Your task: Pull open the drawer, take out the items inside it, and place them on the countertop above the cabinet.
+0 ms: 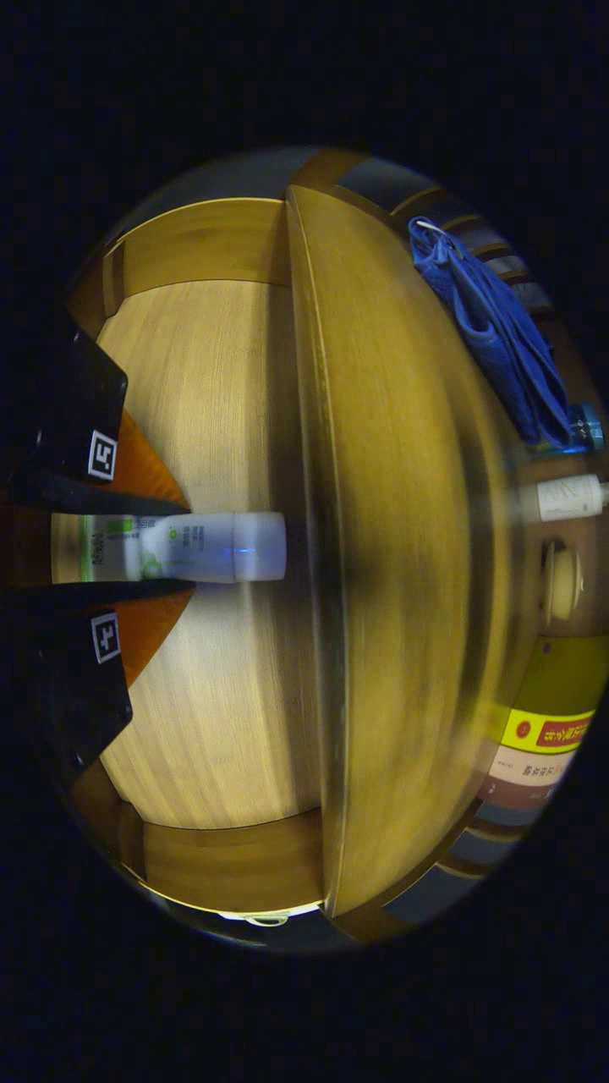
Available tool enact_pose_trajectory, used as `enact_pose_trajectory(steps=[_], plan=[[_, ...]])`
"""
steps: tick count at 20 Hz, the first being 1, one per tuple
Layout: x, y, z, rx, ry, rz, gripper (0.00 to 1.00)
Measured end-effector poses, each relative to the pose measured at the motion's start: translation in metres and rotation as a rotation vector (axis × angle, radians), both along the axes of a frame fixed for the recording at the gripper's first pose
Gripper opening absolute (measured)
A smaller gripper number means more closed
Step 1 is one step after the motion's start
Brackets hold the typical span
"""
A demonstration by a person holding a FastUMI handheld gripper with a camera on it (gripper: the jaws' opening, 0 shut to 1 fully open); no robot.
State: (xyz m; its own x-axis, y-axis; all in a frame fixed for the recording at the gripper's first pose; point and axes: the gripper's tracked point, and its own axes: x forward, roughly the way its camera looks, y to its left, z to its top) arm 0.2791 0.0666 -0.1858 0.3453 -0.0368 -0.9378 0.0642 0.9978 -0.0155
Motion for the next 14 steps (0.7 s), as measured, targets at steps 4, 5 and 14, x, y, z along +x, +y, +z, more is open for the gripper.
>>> enact_pose_trajectory(steps=[4,5,14], plan=[[0.028,0.019,0.053,0.049,-0.087,0.019,0.43],[0.037,0.025,0.069,0.059,-0.114,0.033,0.43],[0.059,0.042,0.180,0.136,-0.494,0.128,0.42]])
